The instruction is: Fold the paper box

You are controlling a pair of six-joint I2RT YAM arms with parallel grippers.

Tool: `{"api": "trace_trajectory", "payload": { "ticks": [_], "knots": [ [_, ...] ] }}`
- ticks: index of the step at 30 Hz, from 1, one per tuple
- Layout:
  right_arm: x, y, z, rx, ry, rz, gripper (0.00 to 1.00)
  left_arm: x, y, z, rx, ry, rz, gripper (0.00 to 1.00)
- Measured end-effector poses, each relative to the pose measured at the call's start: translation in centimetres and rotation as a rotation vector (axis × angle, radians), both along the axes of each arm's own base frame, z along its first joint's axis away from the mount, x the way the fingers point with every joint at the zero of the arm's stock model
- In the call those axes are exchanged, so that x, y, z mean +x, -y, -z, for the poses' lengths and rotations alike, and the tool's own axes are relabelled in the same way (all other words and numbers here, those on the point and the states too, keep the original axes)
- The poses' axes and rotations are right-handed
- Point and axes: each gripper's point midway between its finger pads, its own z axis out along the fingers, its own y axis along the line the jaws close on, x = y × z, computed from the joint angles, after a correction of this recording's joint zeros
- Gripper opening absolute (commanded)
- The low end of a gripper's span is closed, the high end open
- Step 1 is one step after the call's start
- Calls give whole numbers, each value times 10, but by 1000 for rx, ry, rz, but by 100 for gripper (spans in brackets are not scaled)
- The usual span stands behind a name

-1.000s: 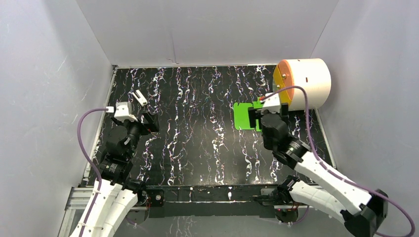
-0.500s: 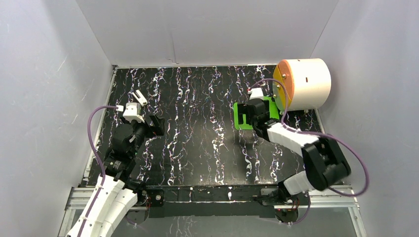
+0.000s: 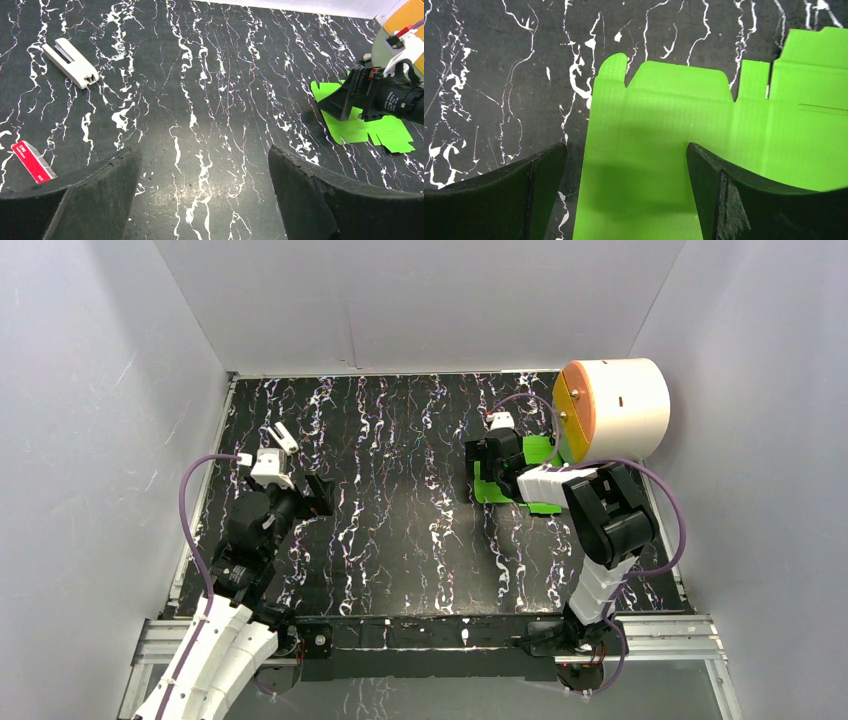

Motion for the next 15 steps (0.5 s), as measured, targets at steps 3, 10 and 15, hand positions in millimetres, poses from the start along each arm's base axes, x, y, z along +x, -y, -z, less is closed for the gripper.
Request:
{"api": "trace_trajectory", "payload": {
  "ticks": [3,10,15],
  "knots": [
    [-2,-3,7,6,-20,-14,99,0,0,0,2,2,2,93],
    [-8,-19,7,26,-22,-67,99,0,1,0,8,5,6,92],
    [-28,-54,8,24,-20,-179,98,-1,1,-1,8,8,6,92]
  ]
}}
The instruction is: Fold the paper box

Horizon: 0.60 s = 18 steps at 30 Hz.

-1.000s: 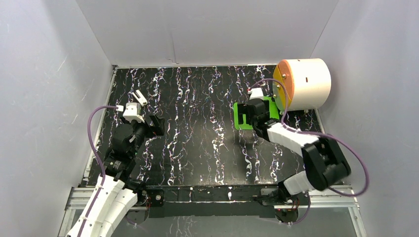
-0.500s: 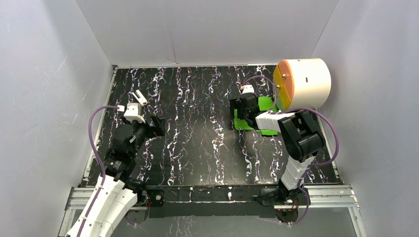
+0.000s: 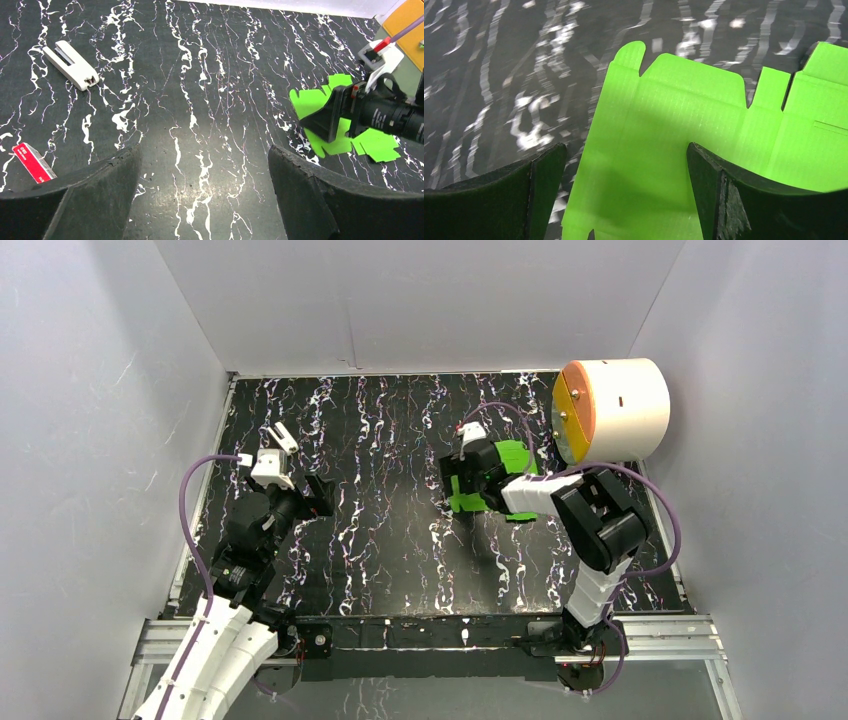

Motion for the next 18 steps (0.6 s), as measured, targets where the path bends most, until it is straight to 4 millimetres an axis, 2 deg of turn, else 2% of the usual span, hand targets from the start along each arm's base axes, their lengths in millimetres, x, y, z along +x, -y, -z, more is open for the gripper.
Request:
{"api": "trace_trajectory", "payload": {
  "ticks": [2,8,11,15,18],
  "knots": [
    [-14,-19,0,-2,0,-64,99,0,0,0,0,0,0,92],
    [-73,-86,-2,14,-14,-307,98,0,0,0,0,-1,0,92],
    [-100,-107,-2,6,-25,-395,99,0,0,2,2,-5,0,92],
    [-128,-121,-3,-8,-58,-479,99,3,2,9,9,-32,2,92],
    [-141,-121,-9,-21,-100,-501,98,8,5,25,24,-97,11,92]
  ]
}}
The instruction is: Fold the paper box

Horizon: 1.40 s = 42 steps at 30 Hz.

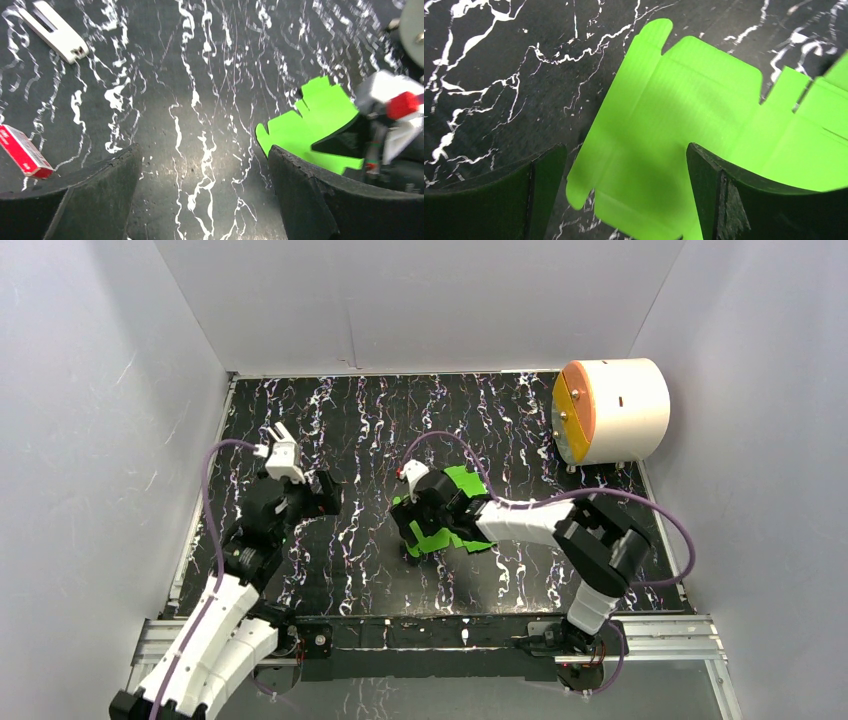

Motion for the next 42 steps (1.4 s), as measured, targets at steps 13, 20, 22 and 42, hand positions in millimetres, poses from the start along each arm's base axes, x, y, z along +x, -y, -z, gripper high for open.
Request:
{"api": "trace_trajectory", "payload": {
  "ticks": [13,20,22,42],
  "knots": [
    [13,91,-64,36,-11,425,98,31,60,60,-35,-408,204,90],
    [-13,157,-37,11,-116,665,95,62,104,76,-72,-534,330,89],
    [-17,167,-32,23,-142,713,95,70,117,84,-73,-563,362,89],
    [-25,180,-3,67,-230,845,91,77,176,161,-12,-773,515,81]
  ]
}}
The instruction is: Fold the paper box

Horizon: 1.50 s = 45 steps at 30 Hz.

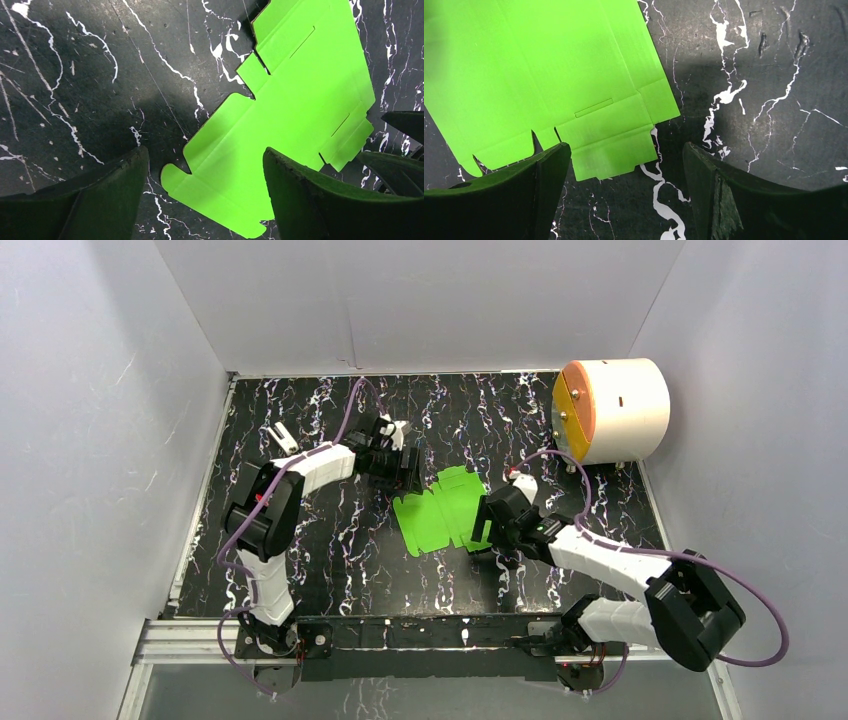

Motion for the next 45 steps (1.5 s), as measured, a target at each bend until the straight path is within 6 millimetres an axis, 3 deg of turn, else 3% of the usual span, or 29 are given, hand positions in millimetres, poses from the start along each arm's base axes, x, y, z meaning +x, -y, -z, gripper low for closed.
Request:
{"api": "trace_trajectory", "payload": {
  "ticks": [9,16,24,30,34,38,41,45],
  "knots": [
    [12,-5,10,14,-10,-23,92,-10,6,1,-5,-22,21,80],
    [34,-21,9,9,7,-96,92,-31,-1,1,-8,-57,24,79],
    [63,-47,9,-3,30,-219,94,-67,-20,1,4,-115,-17,78],
    [89,-76,8,-4,60,-357,94,-106,-37,1,-4,-185,-84,77],
    [92,-100,5,40,71,-476,95,-132,-39,-1,-51,-215,-124,78],
    [86,-109,4,54,78,-570,95,-151,-40,-4,-93,-222,-149,79],
    [86,-110,2,45,86,-601,96,-155,-46,-9,-94,-199,-180,78],
    [87,-106,-2,17,98,-611,97,-138,-55,-25,-71,-100,-245,79]
  ]
}}
